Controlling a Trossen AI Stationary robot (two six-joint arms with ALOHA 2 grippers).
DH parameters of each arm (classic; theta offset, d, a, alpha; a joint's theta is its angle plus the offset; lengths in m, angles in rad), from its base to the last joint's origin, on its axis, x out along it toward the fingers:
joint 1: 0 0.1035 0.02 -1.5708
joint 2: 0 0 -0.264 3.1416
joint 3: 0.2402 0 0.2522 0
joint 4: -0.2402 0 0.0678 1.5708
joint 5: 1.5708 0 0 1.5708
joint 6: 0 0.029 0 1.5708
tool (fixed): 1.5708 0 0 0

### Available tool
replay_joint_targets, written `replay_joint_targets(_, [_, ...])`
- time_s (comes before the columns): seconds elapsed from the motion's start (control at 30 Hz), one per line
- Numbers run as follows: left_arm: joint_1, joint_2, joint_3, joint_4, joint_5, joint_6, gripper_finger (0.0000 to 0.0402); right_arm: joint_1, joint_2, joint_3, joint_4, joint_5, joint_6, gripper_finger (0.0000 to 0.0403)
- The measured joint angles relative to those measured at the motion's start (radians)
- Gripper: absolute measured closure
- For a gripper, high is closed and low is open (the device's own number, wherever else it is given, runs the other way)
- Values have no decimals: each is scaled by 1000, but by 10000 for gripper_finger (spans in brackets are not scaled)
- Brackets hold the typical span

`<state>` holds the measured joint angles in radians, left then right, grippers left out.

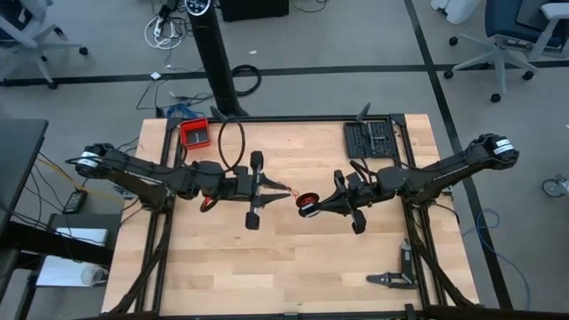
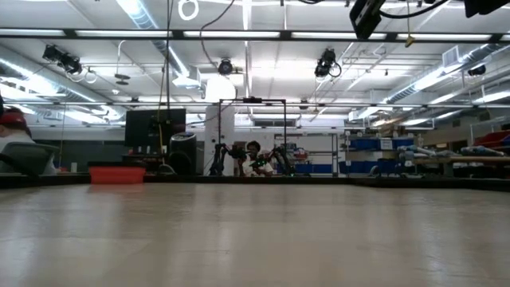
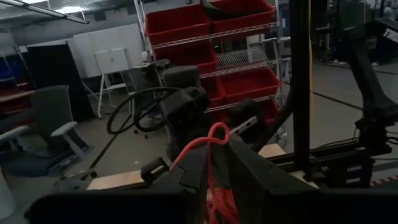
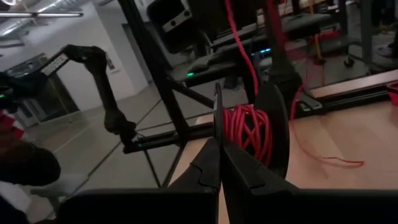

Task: Coil cords
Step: Coil the red wire onto the spool

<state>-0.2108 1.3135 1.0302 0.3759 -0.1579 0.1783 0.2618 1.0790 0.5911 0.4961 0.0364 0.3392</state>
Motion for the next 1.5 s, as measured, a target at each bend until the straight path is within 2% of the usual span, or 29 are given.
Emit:
replay_joint_targets(0.1, [0, 0, 0, -1, -2, 0, 337, 0, 0, 0, 11, -34, 1, 401])
replay_joint_targets(0.27, [0, 0, 0, -38, -34, -4, 337, 0, 0, 0, 133, -120, 0, 401])
replay_joint_targets(0.37, [0, 0, 0, -76, -53, -26, 337, 10, 0, 0, 190, -136, 0, 401])
replay_joint_targets(0.6, [-1, 16, 0, -87, -19, -109, 337, 13, 0, 0, 216, -91, -27, 401])
replay_joint_targets(0.8, [-3, 117, 0, -60, 43, -192, 337, 14, 0, 0, 242, -87, -91, 401])
replay_joint_targets(0.93, [-3, 177, 0, 14, 44, -216, 337, 14, 0, 0, 245, -86, -113, 401])
replay_joint_targets(1.07, [-3, 181, 0, 54, 16, -217, 337, 30, -5, 0, 242, -70, -141, 401])
replay_joint_targets(1.5, [-14, 171, 0, 106, -35, -217, 337, 72, -34, 0, 156, 94, -228, 401])
